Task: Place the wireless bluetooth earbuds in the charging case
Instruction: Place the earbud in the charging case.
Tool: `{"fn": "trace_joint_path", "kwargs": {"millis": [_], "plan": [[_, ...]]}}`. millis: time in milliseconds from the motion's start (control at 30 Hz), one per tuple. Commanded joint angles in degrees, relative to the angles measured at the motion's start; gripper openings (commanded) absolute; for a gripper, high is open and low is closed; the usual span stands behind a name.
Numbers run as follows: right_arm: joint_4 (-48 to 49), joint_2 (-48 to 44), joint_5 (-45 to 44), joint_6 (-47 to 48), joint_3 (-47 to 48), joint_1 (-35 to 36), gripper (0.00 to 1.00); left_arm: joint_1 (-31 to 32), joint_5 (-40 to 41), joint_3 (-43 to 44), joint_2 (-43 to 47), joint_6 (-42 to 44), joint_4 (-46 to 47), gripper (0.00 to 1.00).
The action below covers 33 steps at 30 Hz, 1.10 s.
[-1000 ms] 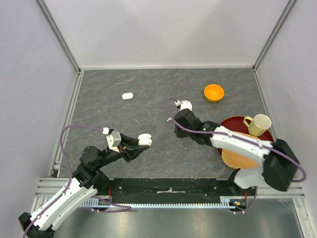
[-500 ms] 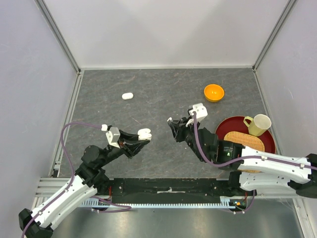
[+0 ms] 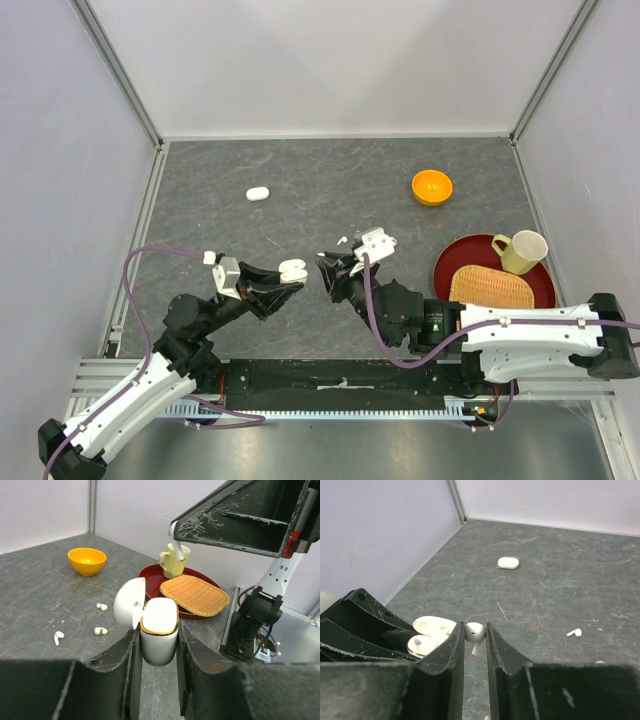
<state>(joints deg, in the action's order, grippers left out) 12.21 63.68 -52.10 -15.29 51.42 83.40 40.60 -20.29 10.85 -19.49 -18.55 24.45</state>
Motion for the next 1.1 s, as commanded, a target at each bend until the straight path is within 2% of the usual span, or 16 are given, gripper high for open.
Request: {"fn": "trace_joint_path", "kwargs": {"millis": [0,400,1067], "plan": [[5.28,1.01,3.48,2.1,2.02,0.36,0.0,0.01,-4.22,-0.31,0.33,1.05,3.68,0.02],[5.37,2.68,13.42,3.07,3.16,0.36,0.0,0.09,-5.9,-0.22,0.06,3.96,3.68,0.02],[5.81,3.2,15.18,5.53,0.09,0.36,0.0,0.01,-5.28,0.57,3.05,4.13,2.8,0.02]]}}
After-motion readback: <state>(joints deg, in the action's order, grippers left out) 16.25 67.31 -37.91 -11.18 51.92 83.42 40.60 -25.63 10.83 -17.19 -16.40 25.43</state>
